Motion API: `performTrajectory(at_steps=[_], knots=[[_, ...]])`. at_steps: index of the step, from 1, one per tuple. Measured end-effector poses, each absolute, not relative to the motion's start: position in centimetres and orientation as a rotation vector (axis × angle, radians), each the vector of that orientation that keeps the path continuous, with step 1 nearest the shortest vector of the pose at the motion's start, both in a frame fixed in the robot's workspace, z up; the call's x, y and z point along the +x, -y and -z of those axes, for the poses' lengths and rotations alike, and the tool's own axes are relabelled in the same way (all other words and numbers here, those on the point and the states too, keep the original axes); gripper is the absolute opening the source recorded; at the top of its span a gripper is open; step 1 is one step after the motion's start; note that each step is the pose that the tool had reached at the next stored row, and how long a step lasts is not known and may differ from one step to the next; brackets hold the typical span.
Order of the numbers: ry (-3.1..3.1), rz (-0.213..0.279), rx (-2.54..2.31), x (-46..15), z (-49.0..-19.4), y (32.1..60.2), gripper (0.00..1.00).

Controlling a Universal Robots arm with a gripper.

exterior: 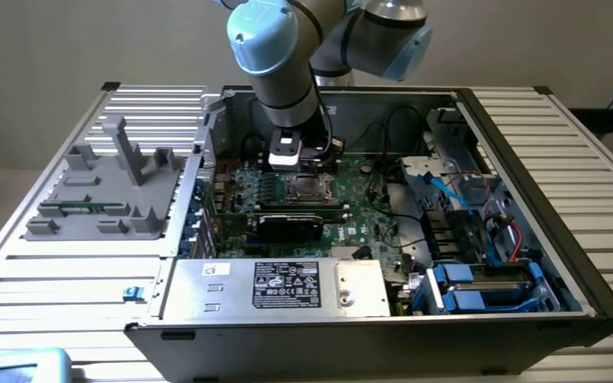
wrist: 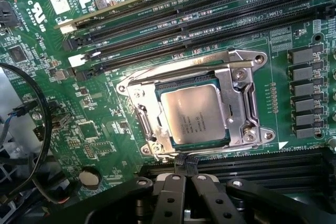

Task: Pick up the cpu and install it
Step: 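Install the first cpu locking lever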

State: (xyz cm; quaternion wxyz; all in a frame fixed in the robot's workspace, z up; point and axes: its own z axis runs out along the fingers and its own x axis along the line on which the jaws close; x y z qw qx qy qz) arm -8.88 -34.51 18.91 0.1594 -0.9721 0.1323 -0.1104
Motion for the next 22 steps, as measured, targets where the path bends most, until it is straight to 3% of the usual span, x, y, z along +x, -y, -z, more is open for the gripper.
performTrajectory(at_steps=[22], knots=[[-0.378, 0.315, -2.777, -8.78, -18.91, 34.75, 0.11]])
